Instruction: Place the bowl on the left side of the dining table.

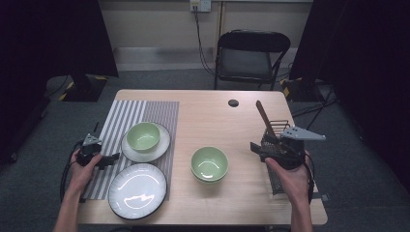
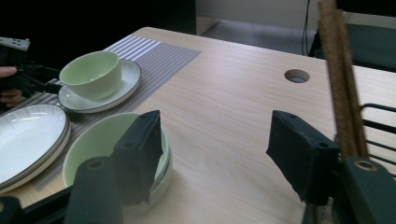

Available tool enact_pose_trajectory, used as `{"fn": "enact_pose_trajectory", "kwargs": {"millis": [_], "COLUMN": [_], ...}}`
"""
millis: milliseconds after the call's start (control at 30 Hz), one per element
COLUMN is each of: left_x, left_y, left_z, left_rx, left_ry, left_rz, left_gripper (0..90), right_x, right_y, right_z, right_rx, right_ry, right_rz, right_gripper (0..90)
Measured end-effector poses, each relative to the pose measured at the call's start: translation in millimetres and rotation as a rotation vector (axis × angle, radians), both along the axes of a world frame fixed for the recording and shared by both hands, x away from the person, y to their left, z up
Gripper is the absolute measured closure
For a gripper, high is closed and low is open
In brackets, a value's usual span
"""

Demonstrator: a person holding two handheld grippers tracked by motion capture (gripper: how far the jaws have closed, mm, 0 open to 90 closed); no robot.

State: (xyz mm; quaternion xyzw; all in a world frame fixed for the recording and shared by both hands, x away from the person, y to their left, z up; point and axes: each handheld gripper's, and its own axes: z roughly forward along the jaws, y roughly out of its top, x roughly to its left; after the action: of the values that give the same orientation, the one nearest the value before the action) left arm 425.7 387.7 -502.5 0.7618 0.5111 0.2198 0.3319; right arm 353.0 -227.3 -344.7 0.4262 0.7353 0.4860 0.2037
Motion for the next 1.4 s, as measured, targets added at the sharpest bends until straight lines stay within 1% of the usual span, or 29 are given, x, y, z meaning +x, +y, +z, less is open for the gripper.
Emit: {"fn": "enact_pose_trajectory", "kwargs": {"millis": [167, 233, 400, 567, 600, 733, 867, 933, 1000, 1100, 1167, 1233, 1300, 1400], "left_x": [0.1, 0.1, 0.3, 0.2, 0.2, 0.2, 0.2, 0.3, 0.2, 0.2, 0.2, 0.2, 0.2, 0.3], "left_y": [0.0, 0.1, 0.1, 0.1, 0.1, 0.1, 0.1, 0.1, 0.1, 0.1, 0.1, 0.1, 0.1, 0.1], "left_z": [0.0, 0.0, -0.1, -0.1, -0.1, -0.1, -0.1, -0.1, -0.1, -0.1, -0.1, -0.1, -0.1, -0.1], "left_rx": [-0.001, -0.001, -0.003, -0.003, -0.002, -0.003, -0.003, -0.003, -0.003, -0.003, -0.003, -0.003, -0.003, -0.003], "left_ry": [0.000, 0.000, 0.001, 0.001, 0.001, 0.001, 0.001, 0.001, 0.001, 0.001, 0.001, 0.001, 0.001, 0.001], "left_rz": [-0.001, -0.002, -0.003, -0.004, -0.003, -0.004, -0.004, -0.004, -0.004, -0.004, -0.004, -0.004, -0.004, -0.004], "left_gripper": [10.1, 10.1, 10.0, 10.1, 10.1, 10.1, 10.1, 10.1, 10.1, 10.1, 10.1, 10.0, 10.1, 10.1], "right_x": [-0.5, 0.7, 3.1, 4.3, 3.6, -2.2, -8.4, -11.5, -13.8, -17.0, -18.5, -19.6, -20.4, -21.0], "right_y": [-11.5, -15.8, -24.9, -29.8, -30.0, -30.8, -32.7, -33.4, -33.9, -34.8, -35.2, -35.2, -36.3, -38.2], "right_z": [-2.3, -3.7, -7.0, -9.9, -9.9, -9.7, -11.5, -12.0, -13.0, -15.7, -17.8, -20.1, -22.0, -23.1], "right_rx": [-0.014, -0.004, -0.027, -0.036, -0.035, -0.039, -0.034, -0.038, -0.038, -0.047, -0.053, -0.063, -0.068, -0.069], "right_ry": [0.016, 0.032, 0.045, 0.065, 0.062, 0.063, 0.070, 0.068, 0.076, 0.081, 0.089, 0.099, 0.102, 0.103], "right_rz": [-0.019, -0.015, -0.038, -0.044, -0.044, -0.040, -0.030, -0.032, -0.027, -0.015, -0.010, -0.011, -0.012, -0.018], "right_gripper": [34.6, 34.4, 35.1, 41.8, 41.7, 44.6, 45.7, 48.0, 49.0, 53.6, 58.5, 60.1, 63.6, 66.4]}}
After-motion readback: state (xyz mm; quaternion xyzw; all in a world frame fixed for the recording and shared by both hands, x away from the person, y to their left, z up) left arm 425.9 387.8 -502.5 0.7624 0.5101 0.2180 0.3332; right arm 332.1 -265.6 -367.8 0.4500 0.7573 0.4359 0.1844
